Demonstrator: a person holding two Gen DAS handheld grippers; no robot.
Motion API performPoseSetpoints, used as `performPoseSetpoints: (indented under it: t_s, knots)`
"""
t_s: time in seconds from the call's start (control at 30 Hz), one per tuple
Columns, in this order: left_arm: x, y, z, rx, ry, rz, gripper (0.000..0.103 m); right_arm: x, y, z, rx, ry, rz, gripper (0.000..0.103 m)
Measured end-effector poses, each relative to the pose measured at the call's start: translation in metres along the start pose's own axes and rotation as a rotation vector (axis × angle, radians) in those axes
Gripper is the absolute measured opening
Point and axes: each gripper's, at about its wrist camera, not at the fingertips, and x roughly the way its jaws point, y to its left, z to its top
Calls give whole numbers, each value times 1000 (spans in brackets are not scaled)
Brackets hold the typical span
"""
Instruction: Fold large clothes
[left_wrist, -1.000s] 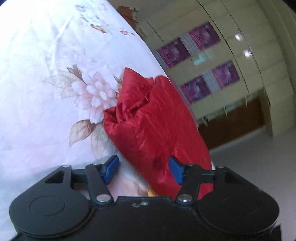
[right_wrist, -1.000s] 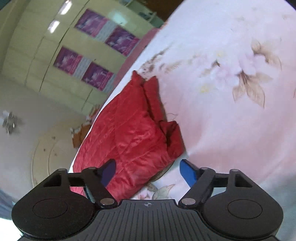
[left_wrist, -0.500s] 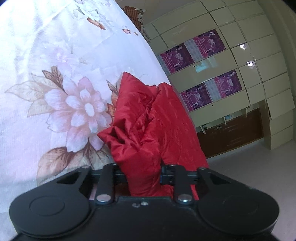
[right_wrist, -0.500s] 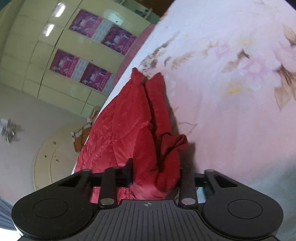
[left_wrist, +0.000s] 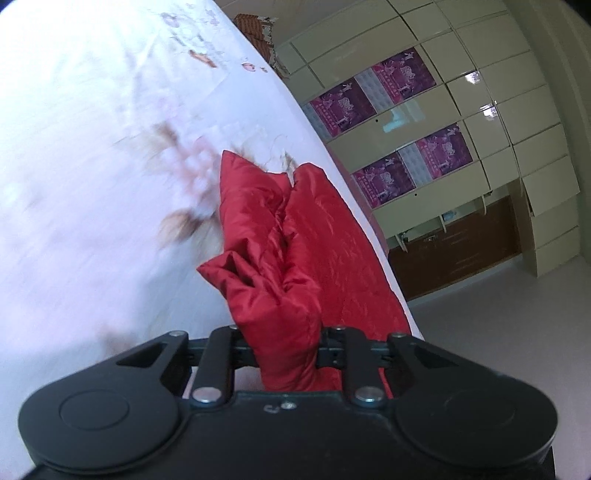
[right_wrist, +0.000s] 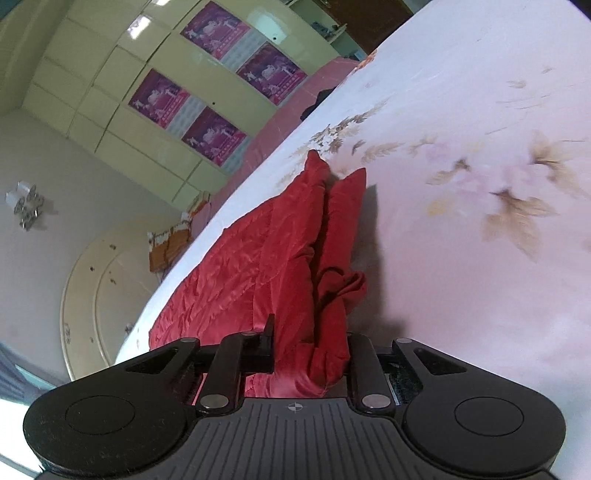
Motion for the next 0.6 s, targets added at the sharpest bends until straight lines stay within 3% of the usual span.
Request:
performPoseSetpoints:
  t_s: [0.3, 0.6]
  knots:
    - [-56, 12, -43, -5, 11, 8, 20, -68, -18, -38, -12, 18, -19, 17]
    - [-96, 18, -71, -3, 3, 6, 20, -110, -30, -59, -14, 24, -18, 17]
